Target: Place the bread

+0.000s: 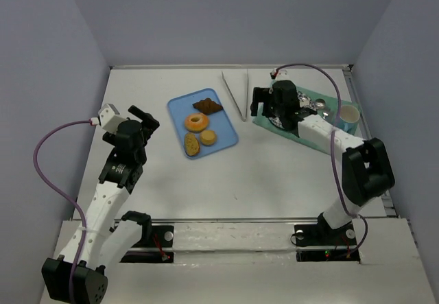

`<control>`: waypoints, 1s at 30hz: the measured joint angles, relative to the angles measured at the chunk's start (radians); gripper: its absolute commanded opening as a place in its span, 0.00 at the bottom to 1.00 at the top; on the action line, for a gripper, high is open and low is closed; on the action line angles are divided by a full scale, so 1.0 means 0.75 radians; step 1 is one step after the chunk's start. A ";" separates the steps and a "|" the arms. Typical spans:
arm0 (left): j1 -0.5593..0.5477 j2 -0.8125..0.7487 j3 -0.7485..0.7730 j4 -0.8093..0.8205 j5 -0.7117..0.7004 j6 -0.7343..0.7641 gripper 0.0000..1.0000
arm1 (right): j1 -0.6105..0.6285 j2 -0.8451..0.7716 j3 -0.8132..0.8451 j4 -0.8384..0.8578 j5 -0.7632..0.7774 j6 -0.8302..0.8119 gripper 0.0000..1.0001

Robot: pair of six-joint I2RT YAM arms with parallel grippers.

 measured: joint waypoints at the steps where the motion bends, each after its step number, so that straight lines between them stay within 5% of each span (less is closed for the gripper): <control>1: 0.000 0.000 0.000 0.001 0.000 0.000 0.99 | -0.001 0.057 0.050 -0.004 -0.020 -0.016 1.00; 12: 0.000 0.026 0.000 0.002 -0.016 0.001 0.99 | 0.000 0.786 0.817 -0.233 -0.116 -0.180 1.00; 27: 0.000 0.094 0.000 0.003 -0.048 0.001 0.99 | 0.001 1.210 1.358 -0.485 -0.136 -0.185 0.99; 30: 0.000 0.095 0.000 0.003 -0.055 0.001 0.99 | 0.003 1.295 1.507 -0.553 -0.083 -0.162 0.81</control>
